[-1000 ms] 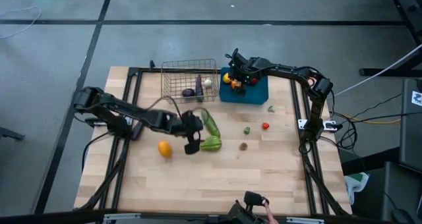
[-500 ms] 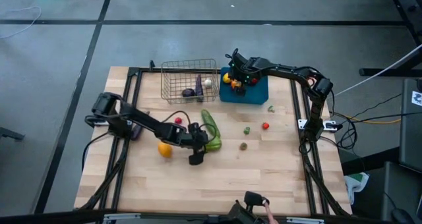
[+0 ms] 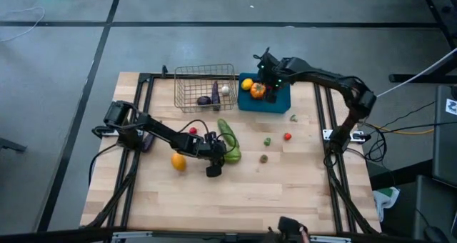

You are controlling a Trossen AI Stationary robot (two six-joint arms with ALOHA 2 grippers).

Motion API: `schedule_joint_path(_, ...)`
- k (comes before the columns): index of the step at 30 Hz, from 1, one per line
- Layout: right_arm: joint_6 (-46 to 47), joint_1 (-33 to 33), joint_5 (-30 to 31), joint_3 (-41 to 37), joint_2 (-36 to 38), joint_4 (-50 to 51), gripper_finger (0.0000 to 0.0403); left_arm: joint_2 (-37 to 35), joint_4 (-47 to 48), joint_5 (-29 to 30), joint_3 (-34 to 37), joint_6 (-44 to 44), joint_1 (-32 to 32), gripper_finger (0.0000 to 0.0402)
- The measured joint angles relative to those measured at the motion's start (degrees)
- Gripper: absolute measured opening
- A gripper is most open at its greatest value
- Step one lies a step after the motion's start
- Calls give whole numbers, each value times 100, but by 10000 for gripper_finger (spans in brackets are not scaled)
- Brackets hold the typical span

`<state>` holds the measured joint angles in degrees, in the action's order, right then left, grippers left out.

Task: Sort produce into baskets
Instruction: Put the chayote into the wire basket

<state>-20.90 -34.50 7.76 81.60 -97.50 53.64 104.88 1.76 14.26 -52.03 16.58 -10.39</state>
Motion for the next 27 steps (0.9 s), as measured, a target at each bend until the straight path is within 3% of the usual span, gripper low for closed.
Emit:
schedule_joint_path(5, 326, 120, -638, 0, 558, 779, 399, -55, 9, -2, 0, 1, 0, 183)
schedule_joint_path(11, 673, 516, -1414, 0, 977, 1286, 399, -57, 79, -191, -175, -13, 0, 177)
schedule_joint_path(21, 714, 1553, -1437, -8, 1455, 1691, 399, -626, 601, -348, -688, -59, 149, 184)
schedule_joint_path(27, 741, 1921, -1434, -836, 2173, 1333, 399, -1322, 817, -345, -715, -17, 577, 186)
